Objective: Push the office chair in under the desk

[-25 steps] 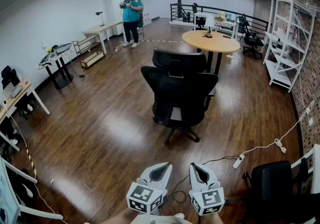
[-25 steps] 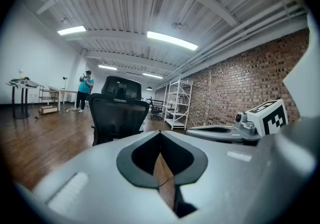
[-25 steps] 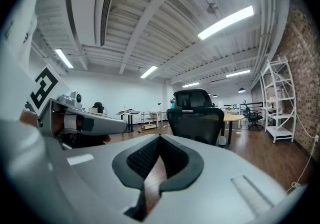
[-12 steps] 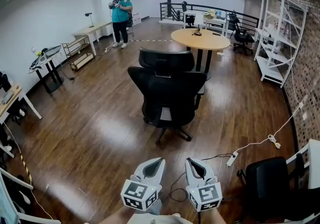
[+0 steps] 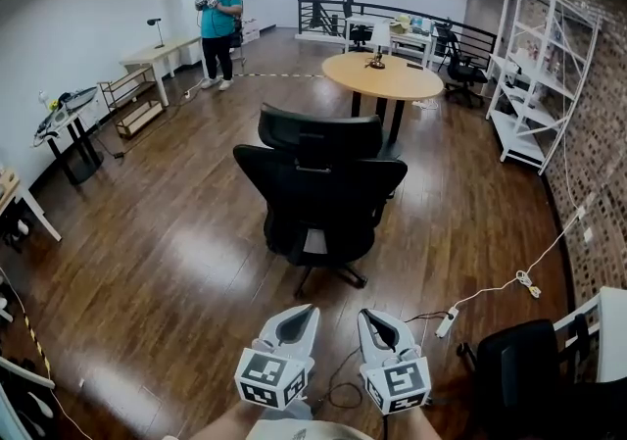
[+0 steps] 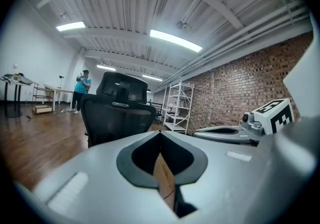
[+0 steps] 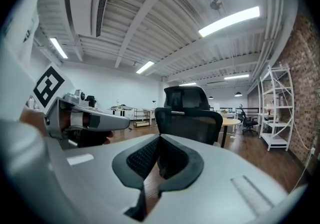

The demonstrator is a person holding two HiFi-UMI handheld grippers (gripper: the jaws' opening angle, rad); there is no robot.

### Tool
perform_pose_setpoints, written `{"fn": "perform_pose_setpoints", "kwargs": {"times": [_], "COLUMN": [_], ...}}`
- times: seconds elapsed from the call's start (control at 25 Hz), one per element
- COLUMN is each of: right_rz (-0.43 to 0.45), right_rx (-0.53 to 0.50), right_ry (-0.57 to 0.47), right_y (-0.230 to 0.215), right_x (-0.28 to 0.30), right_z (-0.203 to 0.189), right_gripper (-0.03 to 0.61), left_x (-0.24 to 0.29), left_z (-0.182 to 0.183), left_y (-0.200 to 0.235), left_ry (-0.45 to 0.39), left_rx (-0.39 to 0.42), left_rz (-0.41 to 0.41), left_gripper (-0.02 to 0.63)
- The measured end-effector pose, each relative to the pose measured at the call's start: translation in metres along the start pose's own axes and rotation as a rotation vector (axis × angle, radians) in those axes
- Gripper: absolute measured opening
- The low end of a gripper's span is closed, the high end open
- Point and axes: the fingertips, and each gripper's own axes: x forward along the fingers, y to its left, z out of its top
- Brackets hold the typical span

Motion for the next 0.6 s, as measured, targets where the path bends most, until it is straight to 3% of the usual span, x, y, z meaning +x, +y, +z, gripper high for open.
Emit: {"fn": "perform_pose_setpoints", "kwargs": {"times": [0.6], "right_rz": [-0.065], "right_rx": [-0.036], "right_ry": [0.014], "right_y": [-0.012], "right_x": [0.105], "right_z": [0.029], "right_gripper": [-0.002], "left_x": [0.054], "left_z": [0.047], "left_y": [0.095], "left_ry": [-0.026], "left_rx": [-0.002], "left_rz": [-0.048], "left_gripper": [0.017]}}
